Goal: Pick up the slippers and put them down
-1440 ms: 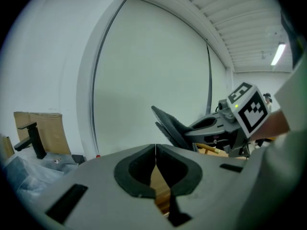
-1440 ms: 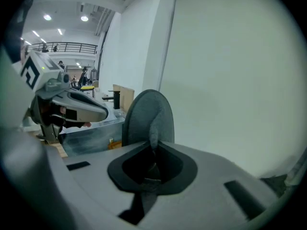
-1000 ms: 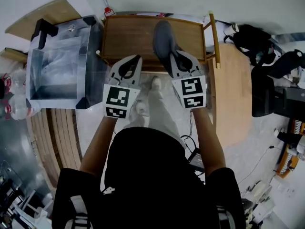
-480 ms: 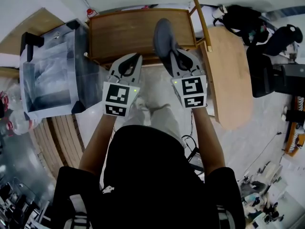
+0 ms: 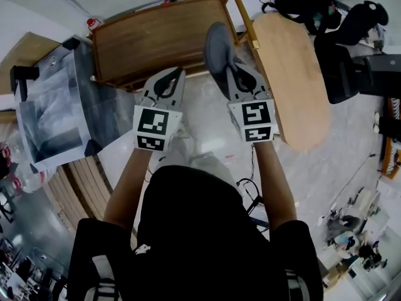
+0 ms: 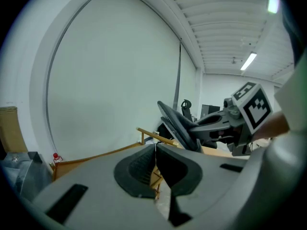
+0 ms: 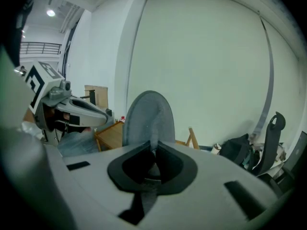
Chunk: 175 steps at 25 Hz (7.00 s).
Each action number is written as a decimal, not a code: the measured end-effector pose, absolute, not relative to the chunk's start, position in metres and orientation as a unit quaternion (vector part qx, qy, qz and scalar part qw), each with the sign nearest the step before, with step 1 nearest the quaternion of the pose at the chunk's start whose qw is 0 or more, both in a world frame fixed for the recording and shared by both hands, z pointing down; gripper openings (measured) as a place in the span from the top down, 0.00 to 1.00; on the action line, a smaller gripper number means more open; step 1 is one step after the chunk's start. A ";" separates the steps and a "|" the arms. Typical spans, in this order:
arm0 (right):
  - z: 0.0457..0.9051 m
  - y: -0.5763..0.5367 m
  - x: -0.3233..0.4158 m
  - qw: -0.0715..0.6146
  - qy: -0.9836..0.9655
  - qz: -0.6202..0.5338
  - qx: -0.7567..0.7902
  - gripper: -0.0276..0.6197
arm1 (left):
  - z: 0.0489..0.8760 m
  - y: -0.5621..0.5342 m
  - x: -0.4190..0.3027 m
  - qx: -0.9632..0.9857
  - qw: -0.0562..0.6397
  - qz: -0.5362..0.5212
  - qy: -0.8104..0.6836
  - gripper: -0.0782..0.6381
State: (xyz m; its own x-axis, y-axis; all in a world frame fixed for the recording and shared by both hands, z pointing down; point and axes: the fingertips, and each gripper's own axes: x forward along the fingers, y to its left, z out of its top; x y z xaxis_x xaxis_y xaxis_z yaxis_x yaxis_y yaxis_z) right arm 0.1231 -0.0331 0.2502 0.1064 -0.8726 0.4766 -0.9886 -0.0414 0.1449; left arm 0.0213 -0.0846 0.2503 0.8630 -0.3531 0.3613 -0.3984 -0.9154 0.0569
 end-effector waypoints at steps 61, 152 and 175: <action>0.670 0.077 0.181 0.211 -0.638 0.181 0.719 0.94 | 0.671 -0.016 0.077 0.960 0.072 0.220 -0.158 0.88; 1.194 0.090 0.161 0.234 -0.596 0.412 0.648 0.85 | 1.157 -0.014 0.072 0.900 0.176 0.385 -0.106 0.88; 1.129 0.070 0.152 0.212 -0.610 0.393 0.655 0.89 | 1.093 -0.027 0.068 0.908 0.158 0.377 -0.095 0.88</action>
State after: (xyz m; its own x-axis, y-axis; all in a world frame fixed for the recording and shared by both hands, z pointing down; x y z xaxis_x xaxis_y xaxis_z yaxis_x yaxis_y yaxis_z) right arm 0.1519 0.0704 1.1293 -0.0532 -0.6312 0.7738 -0.9651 -0.1665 -0.2021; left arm 0.0676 -0.0265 1.0931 0.6983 -0.0535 0.7138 -0.2911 -0.9322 0.2150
